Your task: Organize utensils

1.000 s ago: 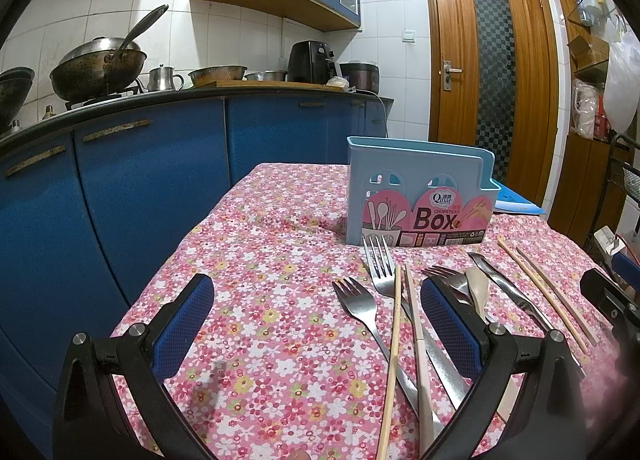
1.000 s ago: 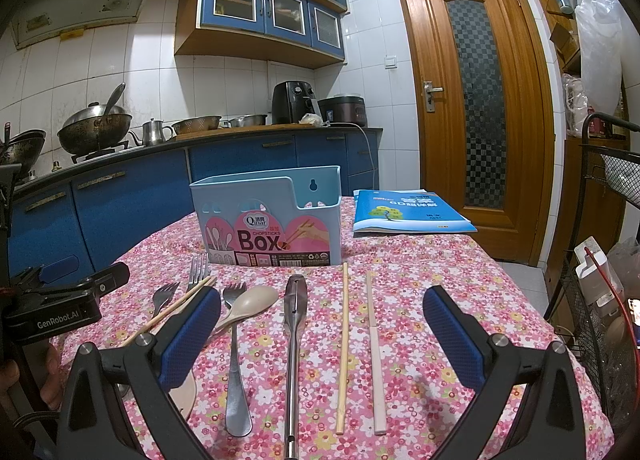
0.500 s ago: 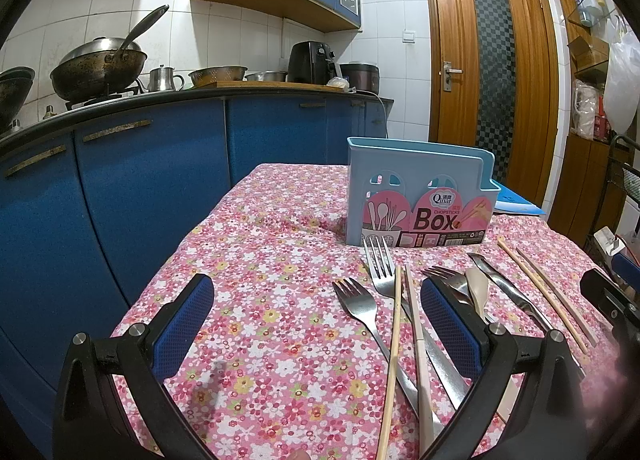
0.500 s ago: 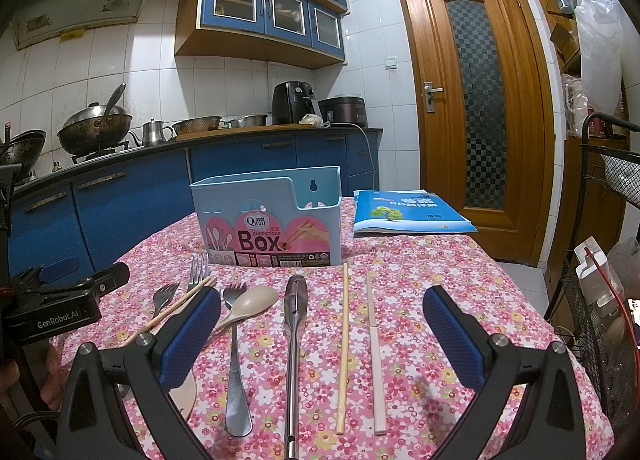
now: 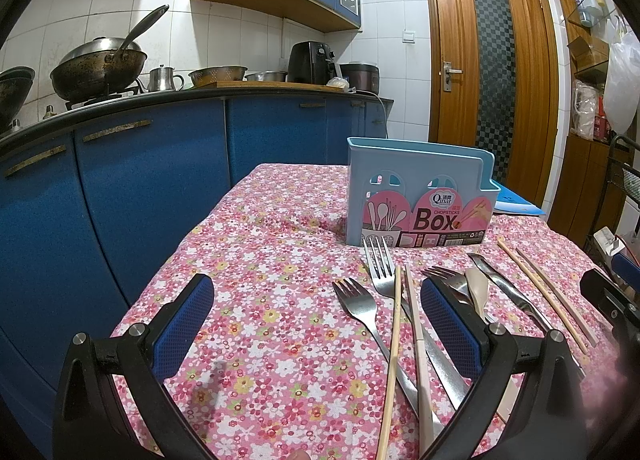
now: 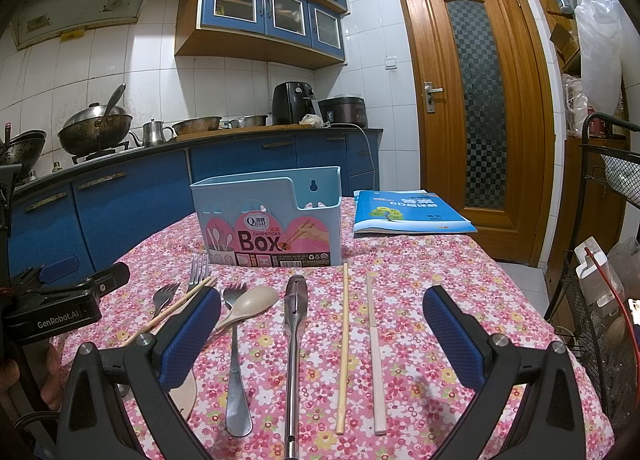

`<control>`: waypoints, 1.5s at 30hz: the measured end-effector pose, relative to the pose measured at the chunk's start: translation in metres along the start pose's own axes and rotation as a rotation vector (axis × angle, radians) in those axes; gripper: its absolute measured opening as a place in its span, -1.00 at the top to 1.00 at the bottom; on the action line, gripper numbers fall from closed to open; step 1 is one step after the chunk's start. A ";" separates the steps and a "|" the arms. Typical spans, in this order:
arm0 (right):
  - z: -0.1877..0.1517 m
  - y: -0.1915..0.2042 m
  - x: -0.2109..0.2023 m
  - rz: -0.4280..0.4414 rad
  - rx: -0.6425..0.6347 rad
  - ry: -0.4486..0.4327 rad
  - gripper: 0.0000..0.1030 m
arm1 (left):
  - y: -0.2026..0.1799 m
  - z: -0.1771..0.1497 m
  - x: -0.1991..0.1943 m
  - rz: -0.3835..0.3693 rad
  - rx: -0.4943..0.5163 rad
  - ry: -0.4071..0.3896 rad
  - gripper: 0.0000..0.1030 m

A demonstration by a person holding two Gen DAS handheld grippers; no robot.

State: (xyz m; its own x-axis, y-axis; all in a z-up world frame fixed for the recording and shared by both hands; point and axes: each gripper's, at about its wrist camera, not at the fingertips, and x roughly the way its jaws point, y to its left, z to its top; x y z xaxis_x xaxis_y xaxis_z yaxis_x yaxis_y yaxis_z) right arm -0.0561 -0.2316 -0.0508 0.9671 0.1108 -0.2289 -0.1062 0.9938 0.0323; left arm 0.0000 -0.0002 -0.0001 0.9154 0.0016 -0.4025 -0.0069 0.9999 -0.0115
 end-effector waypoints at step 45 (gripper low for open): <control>0.035 -0.026 0.034 -0.032 -0.014 0.280 -1.00 | 0.008 0.034 0.020 -0.024 0.091 0.180 -1.00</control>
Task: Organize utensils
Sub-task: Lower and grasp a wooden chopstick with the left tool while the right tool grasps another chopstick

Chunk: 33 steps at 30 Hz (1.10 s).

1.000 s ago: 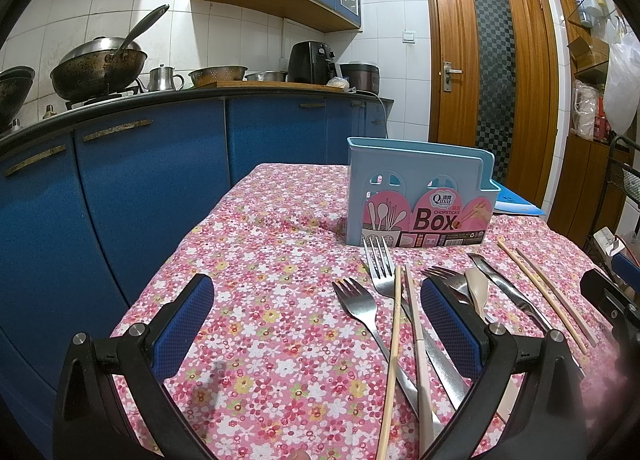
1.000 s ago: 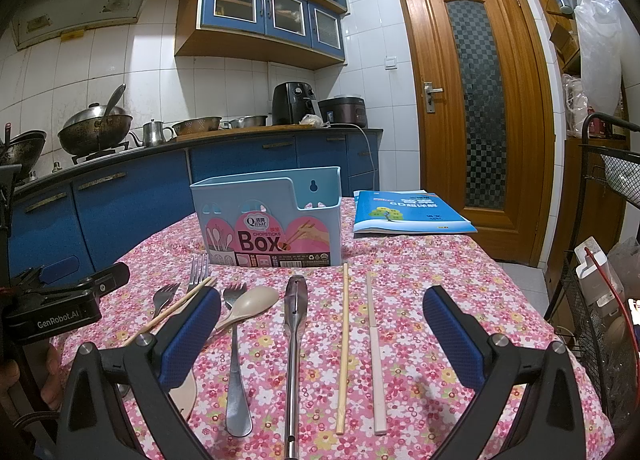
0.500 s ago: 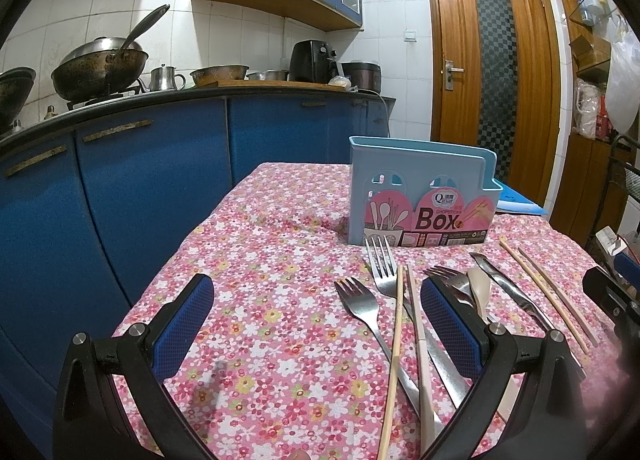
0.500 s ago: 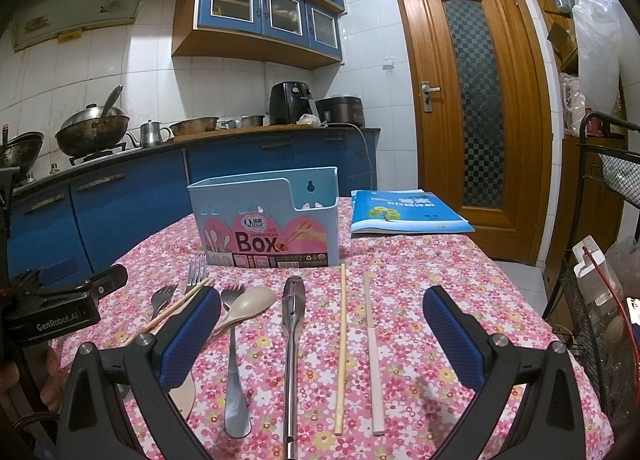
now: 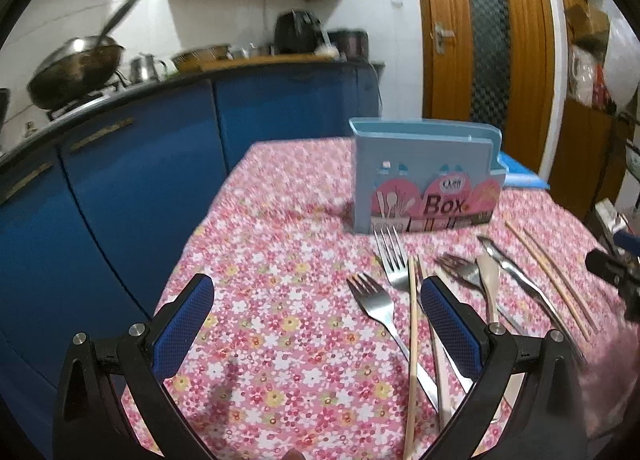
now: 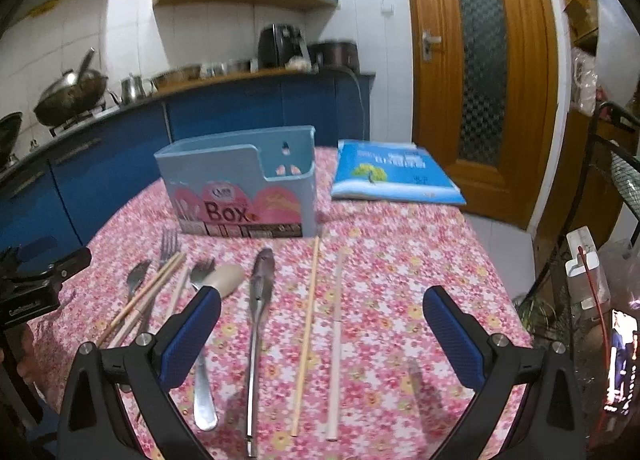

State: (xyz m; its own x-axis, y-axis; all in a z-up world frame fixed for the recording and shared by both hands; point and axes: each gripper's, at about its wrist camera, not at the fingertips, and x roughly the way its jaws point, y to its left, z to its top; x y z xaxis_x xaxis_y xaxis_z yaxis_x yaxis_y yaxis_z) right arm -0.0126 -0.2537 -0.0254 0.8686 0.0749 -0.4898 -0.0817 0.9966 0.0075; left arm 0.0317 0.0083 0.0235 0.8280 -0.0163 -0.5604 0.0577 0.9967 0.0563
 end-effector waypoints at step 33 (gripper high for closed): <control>0.022 0.000 0.084 0.081 -0.177 0.601 0.28 | -0.046 -0.005 0.063 -0.284 0.199 0.514 0.48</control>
State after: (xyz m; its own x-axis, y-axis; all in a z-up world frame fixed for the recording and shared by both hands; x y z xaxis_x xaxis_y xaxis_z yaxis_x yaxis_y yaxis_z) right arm 0.0711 -0.2462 -0.0475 0.4342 0.0668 -0.8983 -0.2600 0.9641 -0.0539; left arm 0.0783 -0.0378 -0.0185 0.3938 -0.1890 -0.8996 0.3803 0.9244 -0.0278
